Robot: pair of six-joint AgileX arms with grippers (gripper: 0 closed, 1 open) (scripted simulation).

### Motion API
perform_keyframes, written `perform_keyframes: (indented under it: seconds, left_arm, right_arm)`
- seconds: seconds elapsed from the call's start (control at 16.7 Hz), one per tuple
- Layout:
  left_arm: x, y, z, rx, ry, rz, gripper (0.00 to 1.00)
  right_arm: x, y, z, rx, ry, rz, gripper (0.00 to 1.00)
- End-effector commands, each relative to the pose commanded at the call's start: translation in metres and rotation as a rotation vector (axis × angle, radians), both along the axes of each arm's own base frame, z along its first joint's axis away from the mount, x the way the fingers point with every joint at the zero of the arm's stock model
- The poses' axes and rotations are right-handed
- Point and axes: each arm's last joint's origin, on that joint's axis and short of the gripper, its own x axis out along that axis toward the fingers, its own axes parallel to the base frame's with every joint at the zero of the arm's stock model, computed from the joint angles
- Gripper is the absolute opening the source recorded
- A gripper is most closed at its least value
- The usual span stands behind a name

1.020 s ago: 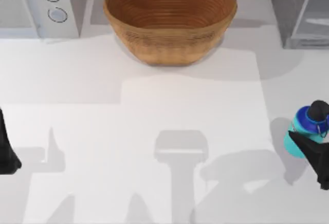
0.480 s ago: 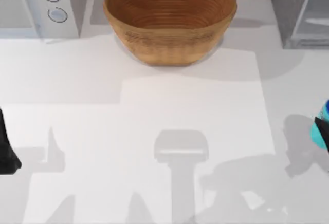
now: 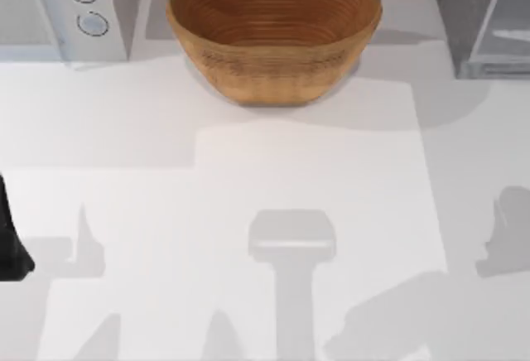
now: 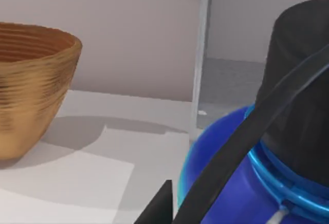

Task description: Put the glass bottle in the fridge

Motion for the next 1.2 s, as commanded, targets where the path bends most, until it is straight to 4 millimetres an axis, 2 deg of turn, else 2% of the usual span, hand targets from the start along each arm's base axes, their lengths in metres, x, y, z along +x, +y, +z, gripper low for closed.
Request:
perform_keyframes:
  seconds: [0.3, 0.72, 0.9, 1.08, 1.2]
  left_arm:
    - [0.0, 0.0, 0.0, 0.0, 0.0, 0.0, 1.0]
    - [0.0, 0.0, 0.0, 0.0, 0.0, 0.0, 1.0]
    - [0.0, 0.0, 0.0, 0.0, 0.0, 0.0, 1.0]
    - [0.0, 0.0, 0.0, 0.0, 0.0, 0.0, 1.0]
    - [0.0, 0.0, 0.0, 0.0, 0.0, 0.0, 1.0]
  right_arm:
    - [-0.013, -0.003, -0.006, 0.044, -0.034, -0.131, 0.01]
    - [-0.013, -0.004, -0.004, 0.046, -0.041, -0.139, 0.01]
    - [-0.011, -0.005, 0.023, 0.041, -0.112, -0.146, 0.01]
    - [0.0, -0.008, 0.069, 0.034, -0.223, -0.162, 0.01]
    - [0.018, -0.011, 0.102, 0.027, -0.29, -0.174, 0.01]
